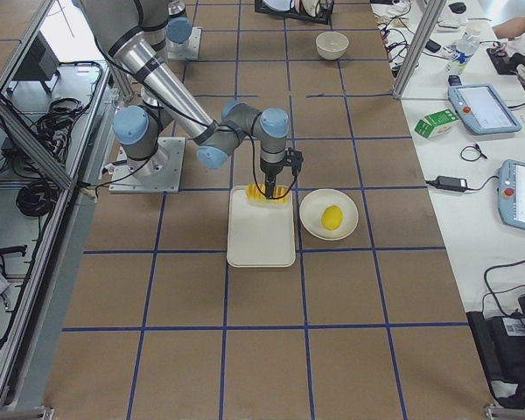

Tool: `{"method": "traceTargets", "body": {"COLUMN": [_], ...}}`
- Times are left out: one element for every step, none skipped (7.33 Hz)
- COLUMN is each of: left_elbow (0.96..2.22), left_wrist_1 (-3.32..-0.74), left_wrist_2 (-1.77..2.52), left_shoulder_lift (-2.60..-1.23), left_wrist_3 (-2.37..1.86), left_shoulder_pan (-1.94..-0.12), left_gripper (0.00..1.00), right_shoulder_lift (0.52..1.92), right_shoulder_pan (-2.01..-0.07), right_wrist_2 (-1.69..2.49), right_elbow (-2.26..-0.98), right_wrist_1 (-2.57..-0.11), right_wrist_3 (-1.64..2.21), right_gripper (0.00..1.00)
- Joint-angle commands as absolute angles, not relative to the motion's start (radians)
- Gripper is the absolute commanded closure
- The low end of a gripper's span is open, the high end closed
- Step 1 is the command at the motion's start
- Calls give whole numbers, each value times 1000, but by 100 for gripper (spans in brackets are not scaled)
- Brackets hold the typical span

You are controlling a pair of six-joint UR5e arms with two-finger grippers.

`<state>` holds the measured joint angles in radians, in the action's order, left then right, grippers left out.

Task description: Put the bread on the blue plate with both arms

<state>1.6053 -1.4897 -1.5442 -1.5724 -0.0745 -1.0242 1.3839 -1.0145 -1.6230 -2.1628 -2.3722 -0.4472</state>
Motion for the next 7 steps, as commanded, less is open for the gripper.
{"method": "traceTargets", "body": {"left_elbow": [1663, 1687, 1690, 1683, 1680, 1695, 1687], "left_wrist_1": [-1467, -1384, -1361, -1359, -1342, -1253, -1230], "left_wrist_2": [-1542, -1540, -1542, -1557, -1619, -1627, -1629], "left_shoulder_lift": [-1611, -1640, -1688, -1730, -1776, -1825, -1865], "left_wrist_3": [-74, -61, -17, -6, -15, -20, -20], "left_shoulder_pan": [-835, -759, -720, -710, -703, -700, -683], "left_gripper": [0, 0, 0, 0, 0, 7, 7], "right_shoulder_lift": [1382, 1378, 1356, 1353, 1351, 1350, 1351], "right_shoulder_pan": [-1002, -1002, -1002, -1002, -1002, -1000, -997], "right_wrist_2": [-1620, -1617, -1620, -1618, -1603, -1595, -1600], "right_elbow": [-2163, -2164, -2163, -2164, -2163, -2164, -2161], "right_wrist_1": [-2372, -2370, -2370, -2367, -2376, -2379, -2381], "right_wrist_3": [-469, -469, -471, -471, -469, -471, -472], "right_gripper": [0, 0, 0, 0, 5, 14, 30]}}
